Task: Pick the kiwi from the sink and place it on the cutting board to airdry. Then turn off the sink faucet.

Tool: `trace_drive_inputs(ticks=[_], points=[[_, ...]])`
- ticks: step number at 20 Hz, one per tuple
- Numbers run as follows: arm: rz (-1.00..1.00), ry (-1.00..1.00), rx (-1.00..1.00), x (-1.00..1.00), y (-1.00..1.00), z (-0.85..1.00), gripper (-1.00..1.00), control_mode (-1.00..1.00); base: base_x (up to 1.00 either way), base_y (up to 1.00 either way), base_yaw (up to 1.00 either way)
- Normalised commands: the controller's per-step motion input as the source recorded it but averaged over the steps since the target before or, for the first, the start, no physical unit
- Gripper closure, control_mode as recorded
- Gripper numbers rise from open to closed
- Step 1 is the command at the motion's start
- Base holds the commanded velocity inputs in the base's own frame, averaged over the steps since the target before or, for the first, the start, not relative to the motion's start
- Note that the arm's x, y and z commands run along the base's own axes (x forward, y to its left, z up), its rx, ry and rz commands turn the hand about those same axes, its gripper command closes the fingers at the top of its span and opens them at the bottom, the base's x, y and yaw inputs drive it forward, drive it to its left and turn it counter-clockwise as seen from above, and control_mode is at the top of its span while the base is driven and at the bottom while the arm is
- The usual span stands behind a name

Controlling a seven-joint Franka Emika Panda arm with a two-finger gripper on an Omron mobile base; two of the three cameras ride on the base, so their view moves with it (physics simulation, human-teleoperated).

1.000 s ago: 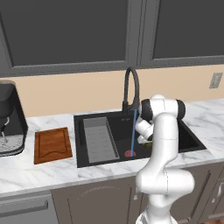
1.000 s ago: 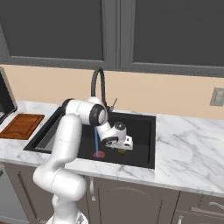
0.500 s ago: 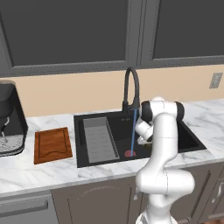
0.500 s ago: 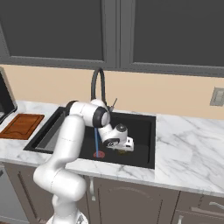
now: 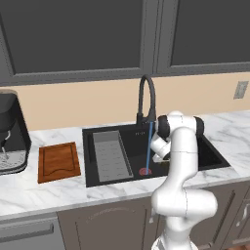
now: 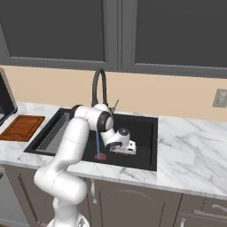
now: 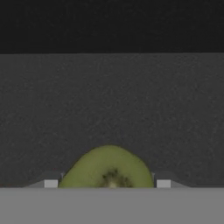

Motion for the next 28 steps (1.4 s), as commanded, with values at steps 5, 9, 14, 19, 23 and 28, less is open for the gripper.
trace_drive_inputs(ticks=[5,9,14,19,23,28], points=[[0.0,0.0,0.0,0.08,-0.01,-0.23,1.0,-1.0,0.0,0.0,0.0],[0.0,0.0,0.0,0.0,0.0,-0.03,1.0,-1.0,0.0,0.0,0.0],[0.0,-0.03,0.0,0.0,-0.05,0.03,1.0,-1.0,0.0,0.0,0.0],[0.0,-0.09,0.0,-0.04,-0.11,0.38,1.0,-1.0,0.0,0.0,0.0],[0.01,-0.16,0.0,-0.14,-0.12,0.51,1.0,-1.0,0.0,0.0,0.0],[0.0,-0.15,0.0,-0.2,-0.13,0.55,1.0,-1.0,0.0,0.0,0.0]])
